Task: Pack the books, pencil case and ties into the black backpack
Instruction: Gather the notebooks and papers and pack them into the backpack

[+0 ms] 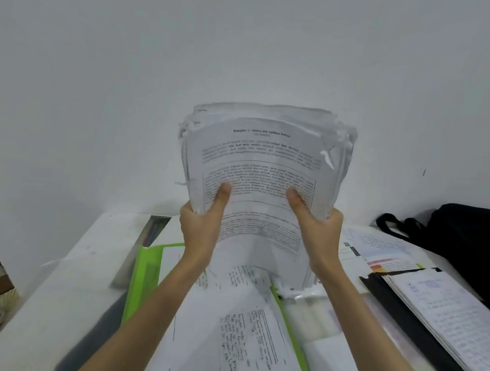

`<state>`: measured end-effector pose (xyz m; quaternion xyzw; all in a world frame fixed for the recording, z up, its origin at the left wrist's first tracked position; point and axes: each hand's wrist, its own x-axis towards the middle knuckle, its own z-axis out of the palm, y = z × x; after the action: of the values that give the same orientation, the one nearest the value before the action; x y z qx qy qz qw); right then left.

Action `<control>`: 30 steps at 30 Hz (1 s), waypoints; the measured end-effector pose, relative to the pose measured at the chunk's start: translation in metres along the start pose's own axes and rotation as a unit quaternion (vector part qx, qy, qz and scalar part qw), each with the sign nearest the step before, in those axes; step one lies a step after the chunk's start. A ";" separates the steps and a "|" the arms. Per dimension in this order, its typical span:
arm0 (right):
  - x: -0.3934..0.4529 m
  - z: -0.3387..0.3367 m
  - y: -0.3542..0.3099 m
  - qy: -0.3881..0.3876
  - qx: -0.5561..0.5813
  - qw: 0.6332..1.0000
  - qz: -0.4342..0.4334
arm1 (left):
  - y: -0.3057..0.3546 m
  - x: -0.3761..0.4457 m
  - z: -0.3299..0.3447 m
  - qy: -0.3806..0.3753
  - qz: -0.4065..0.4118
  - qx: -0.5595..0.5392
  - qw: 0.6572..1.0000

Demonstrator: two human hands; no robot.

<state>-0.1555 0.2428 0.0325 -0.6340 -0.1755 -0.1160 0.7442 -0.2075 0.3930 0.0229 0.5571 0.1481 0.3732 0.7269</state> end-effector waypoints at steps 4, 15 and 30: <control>-0.001 -0.009 0.027 -0.001 -0.014 0.998 0.062 | -0.013 0.005 -0.010 -0.052 -0.003 0.065 0.996; -0.013 -0.010 0.063 -0.034 -0.108 0.990 0.079 | -0.057 0.024 -0.035 -0.128 -0.080 0.055 0.987; -0.033 -0.013 0.086 0.002 -0.124 0.991 0.048 | -0.070 0.025 -0.042 -0.170 -0.130 0.016 0.977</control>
<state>-0.1499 0.2429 -0.0607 -0.7289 -0.1279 -0.1025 0.6648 -0.1902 0.4327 -0.0508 0.6001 0.1001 0.1731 0.7745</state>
